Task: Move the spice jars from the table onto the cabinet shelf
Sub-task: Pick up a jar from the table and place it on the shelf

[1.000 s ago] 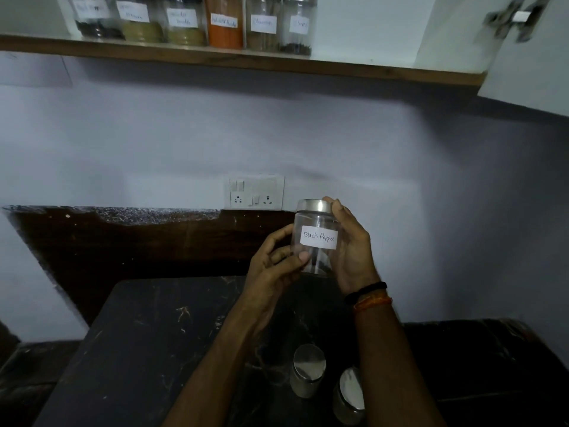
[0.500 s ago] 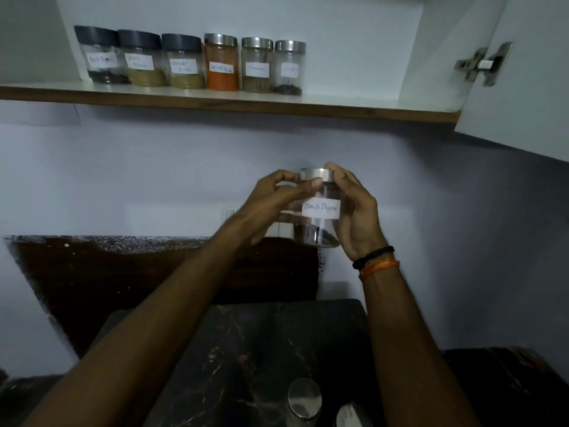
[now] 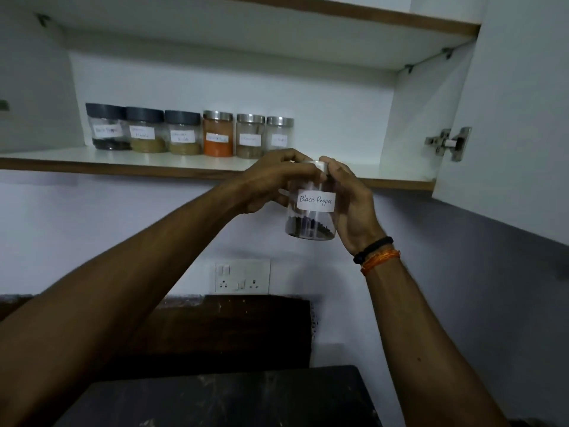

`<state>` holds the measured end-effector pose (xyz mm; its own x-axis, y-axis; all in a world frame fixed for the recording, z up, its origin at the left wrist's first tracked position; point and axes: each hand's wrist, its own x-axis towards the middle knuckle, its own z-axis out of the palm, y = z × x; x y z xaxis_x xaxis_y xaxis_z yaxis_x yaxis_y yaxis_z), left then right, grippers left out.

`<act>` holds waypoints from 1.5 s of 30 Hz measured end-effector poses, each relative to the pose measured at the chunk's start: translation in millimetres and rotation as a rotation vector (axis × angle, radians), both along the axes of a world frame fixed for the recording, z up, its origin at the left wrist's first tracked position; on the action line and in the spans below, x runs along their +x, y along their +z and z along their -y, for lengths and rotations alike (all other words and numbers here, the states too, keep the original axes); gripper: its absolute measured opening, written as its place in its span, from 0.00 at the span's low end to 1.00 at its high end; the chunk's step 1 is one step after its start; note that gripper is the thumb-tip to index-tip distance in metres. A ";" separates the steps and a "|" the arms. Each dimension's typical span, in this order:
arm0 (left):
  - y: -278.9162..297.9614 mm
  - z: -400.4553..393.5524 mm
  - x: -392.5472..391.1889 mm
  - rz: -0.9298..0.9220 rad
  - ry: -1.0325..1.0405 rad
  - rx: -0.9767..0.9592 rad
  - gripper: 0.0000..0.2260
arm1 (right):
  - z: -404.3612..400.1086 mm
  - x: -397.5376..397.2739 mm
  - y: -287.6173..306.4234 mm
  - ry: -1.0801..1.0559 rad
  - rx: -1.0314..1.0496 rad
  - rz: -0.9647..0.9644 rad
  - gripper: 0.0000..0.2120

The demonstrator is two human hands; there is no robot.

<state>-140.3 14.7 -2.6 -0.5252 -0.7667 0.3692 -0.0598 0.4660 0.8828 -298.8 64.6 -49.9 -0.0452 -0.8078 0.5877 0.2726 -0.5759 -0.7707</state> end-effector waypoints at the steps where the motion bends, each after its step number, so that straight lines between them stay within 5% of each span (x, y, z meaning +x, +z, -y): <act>1: 6.3 3.1 -0.5 0.001 0.011 -0.013 0.24 | 4.7 -1.7 5.7 -0.028 -0.006 -0.021 0.15; 5: 31.6 10.9 -2.6 -0.027 0.013 -0.045 0.12 | 23.8 -8.9 23.6 -0.138 -0.011 -0.037 0.21; 8: 52.6 18.9 -3.4 -0.063 0.011 -0.092 0.15 | 46.5 -17.9 34.2 -0.378 0.043 -0.044 0.19; 14: 85.7 43.1 -4.2 -0.087 0.048 -0.165 0.13 | 98.1 -44.8 41.0 -1.083 -0.052 -0.588 0.08; 20: 96.2 84.7 -14.5 -0.052 0.088 -0.208 0.25 | 130.6 -59.7 45.7 -1.173 0.168 -1.123 0.11; 28: 86.1 150.1 -34.4 -0.012 0.142 -0.135 0.27 | 134.9 -62.3 34.0 -1.381 0.008 -1.160 0.15; 36: 76.0 193.8 -51.0 0.026 0.107 -0.122 0.22 | 134.3 -82.4 31.1 -1.337 -0.123 -1.310 0.19; 45: 96.2 212.6 -60.2 0.286 0.280 -0.585 0.16 | 138.1 -83.1 27.7 -1.383 -0.143 -1.248 0.16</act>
